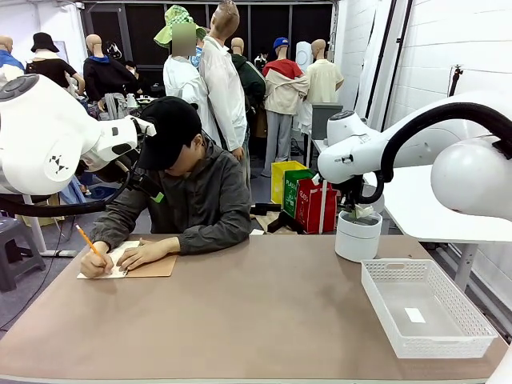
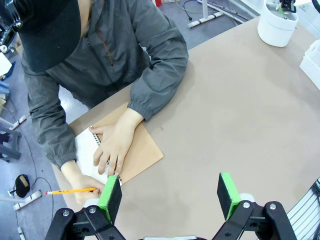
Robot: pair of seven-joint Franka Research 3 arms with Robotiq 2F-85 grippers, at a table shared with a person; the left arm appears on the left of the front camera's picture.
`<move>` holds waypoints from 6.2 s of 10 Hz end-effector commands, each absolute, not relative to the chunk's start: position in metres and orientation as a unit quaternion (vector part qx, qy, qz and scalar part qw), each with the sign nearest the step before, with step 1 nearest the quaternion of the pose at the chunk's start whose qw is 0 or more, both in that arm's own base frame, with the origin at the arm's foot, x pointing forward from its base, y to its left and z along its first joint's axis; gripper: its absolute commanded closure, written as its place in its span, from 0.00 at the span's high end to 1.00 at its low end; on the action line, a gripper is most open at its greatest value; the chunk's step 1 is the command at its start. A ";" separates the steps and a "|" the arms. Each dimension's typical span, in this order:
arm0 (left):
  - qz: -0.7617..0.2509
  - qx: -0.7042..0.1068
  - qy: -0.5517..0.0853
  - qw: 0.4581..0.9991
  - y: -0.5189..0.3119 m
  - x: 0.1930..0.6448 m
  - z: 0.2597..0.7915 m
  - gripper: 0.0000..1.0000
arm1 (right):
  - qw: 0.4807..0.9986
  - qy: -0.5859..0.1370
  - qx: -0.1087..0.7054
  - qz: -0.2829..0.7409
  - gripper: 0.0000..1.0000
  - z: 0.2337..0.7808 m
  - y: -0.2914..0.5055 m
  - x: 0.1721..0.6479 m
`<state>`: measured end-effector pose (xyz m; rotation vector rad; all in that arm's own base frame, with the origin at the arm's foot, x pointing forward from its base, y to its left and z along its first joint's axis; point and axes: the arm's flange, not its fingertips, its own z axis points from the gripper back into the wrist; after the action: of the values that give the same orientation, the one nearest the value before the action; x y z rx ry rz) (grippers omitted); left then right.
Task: Sort the paper based on its condition.
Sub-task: If a person hands you a paper, place it in the Organizing basket , and if it's crumpled, put it in the Trash can.
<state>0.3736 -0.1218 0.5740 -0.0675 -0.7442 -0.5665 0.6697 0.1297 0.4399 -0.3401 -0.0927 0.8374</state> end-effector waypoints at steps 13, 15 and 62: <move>-0.274 -0.033 -0.359 0.891 -0.121 0.374 0.575 1.00 | 0.903 -0.062 -0.164 0.392 1.00 0.456 0.131 0.671; -0.274 -0.033 -0.359 0.891 -0.121 0.374 0.575 1.00 | 0.903 -0.062 -0.164 0.392 1.00 0.456 0.131 0.671; -0.274 -0.033 -0.359 0.891 -0.121 0.374 0.575 1.00 | 0.856 -0.304 0.156 0.388 1.00 0.567 0.220 0.436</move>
<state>0.3735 -0.1219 0.5740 -0.0675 -0.7442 -0.5668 0.4349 0.2188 0.5687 0.3276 -0.6411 0.8170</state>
